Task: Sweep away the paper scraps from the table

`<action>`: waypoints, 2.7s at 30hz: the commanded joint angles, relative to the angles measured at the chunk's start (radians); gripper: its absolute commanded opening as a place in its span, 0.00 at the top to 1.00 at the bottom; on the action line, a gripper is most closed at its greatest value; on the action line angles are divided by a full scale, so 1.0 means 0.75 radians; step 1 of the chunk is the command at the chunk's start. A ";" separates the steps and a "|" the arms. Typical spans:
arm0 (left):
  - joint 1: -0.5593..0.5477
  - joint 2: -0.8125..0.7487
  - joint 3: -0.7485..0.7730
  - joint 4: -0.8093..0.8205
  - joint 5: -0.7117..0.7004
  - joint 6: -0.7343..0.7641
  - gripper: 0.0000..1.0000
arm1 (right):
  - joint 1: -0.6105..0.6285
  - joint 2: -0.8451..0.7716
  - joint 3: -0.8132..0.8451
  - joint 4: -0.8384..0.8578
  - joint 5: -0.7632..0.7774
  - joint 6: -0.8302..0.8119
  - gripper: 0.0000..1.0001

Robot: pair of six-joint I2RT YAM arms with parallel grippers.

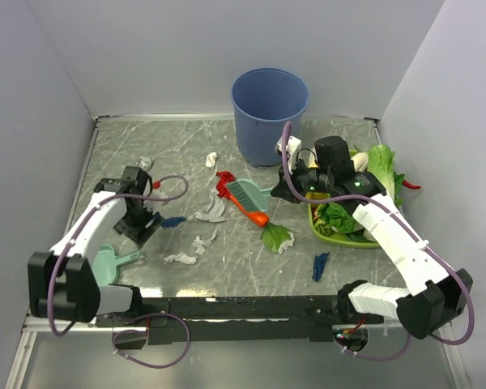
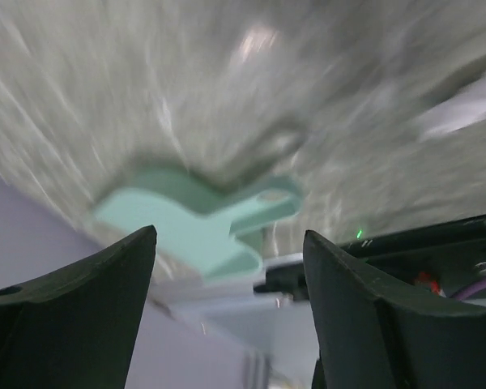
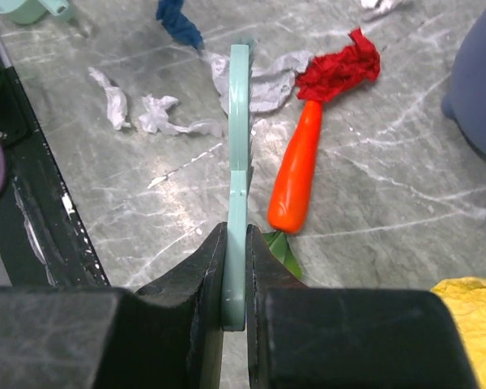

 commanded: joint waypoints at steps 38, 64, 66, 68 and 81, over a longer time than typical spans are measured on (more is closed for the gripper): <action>0.701 0.593 0.150 -0.045 0.049 -0.390 0.63 | -0.008 0.273 0.206 -0.050 0.046 -0.017 1.00; 0.358 0.526 0.197 0.057 0.215 0.131 0.99 | -0.012 0.137 0.055 0.010 0.117 -0.037 1.00; 0.299 0.467 0.148 0.076 0.204 0.313 0.99 | -0.012 0.122 0.040 0.020 0.121 -0.035 1.00; 0.262 0.379 0.070 0.131 0.164 0.452 0.99 | -0.008 0.120 0.026 0.026 0.117 -0.037 1.00; 0.074 0.203 -0.081 0.227 0.196 0.767 0.96 | -0.015 0.112 -0.015 0.061 0.097 -0.025 1.00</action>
